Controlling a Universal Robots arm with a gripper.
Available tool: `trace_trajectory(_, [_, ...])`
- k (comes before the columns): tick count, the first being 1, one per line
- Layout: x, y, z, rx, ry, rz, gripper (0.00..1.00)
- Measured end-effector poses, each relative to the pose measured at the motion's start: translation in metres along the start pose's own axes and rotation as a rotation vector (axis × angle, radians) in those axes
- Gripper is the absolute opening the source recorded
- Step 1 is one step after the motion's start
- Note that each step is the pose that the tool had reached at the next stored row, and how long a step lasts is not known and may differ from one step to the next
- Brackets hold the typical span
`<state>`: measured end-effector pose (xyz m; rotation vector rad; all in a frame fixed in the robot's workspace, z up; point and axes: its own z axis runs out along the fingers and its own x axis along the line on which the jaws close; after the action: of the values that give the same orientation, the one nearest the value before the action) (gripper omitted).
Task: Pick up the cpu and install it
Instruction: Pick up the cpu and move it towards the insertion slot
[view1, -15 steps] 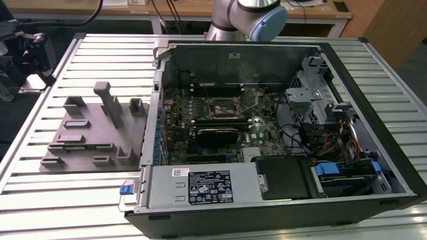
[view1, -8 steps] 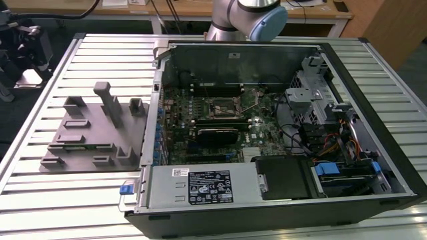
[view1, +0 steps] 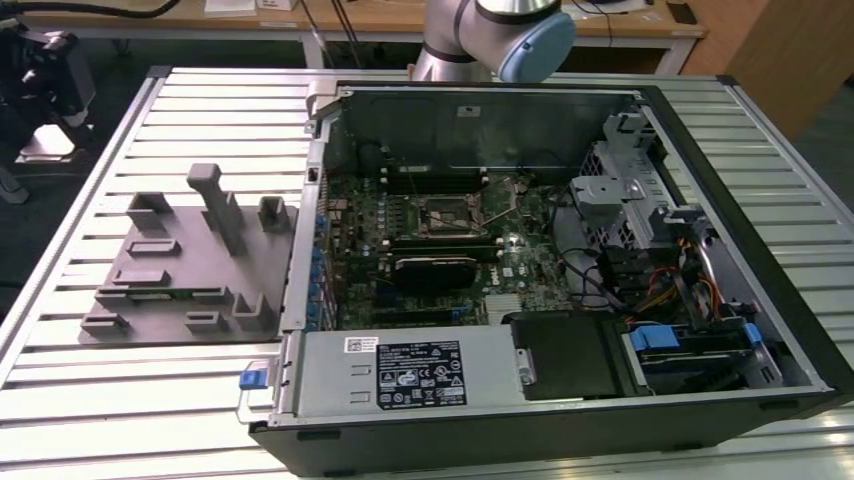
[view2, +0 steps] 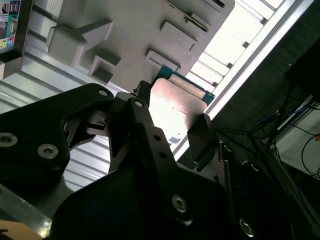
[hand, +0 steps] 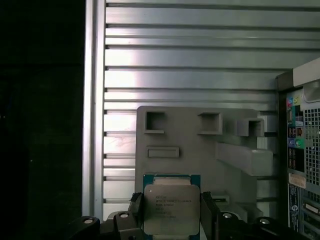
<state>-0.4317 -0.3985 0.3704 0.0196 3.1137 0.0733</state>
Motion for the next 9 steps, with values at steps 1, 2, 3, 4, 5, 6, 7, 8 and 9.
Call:
trace_trajectory(1, [-0.0001, 0.0001, -0.0022, 0.0000, 0.0001, 0.000, 0.54])
trace_trajectory(2, [-0.0001, 0.0002, -0.0041, -0.0001, 0.0000, 0.000, 0.54])
trace_trajectory(3, [-0.0002, 0.0003, -0.0062, -0.0001, 0.0000, 0.000, 0.54])
trace_trajectory(4, [-0.0002, 0.0004, -0.0081, -0.0001, 0.0001, 0.000, 0.54])
trace_trajectory(5, [-0.0003, 0.0005, -0.0099, -0.0002, 0.0000, 0.000, 0.54])
trace_trajectory(6, [-0.0003, 0.0005, -0.0116, -0.0002, 0.0000, 0.000, 0.54])
trace_trajectory(7, [-0.0003, 0.0006, -0.0133, -0.0002, 0.0001, 0.000, 0.54])
trace_trajectory(8, [-0.0004, 0.0007, -0.0149, -0.0003, 0.0000, 0.000, 0.54])
trace_trajectory(9, [-0.0004, 0.0008, -0.0164, -0.0004, 0.0001, 0.000, 0.54])
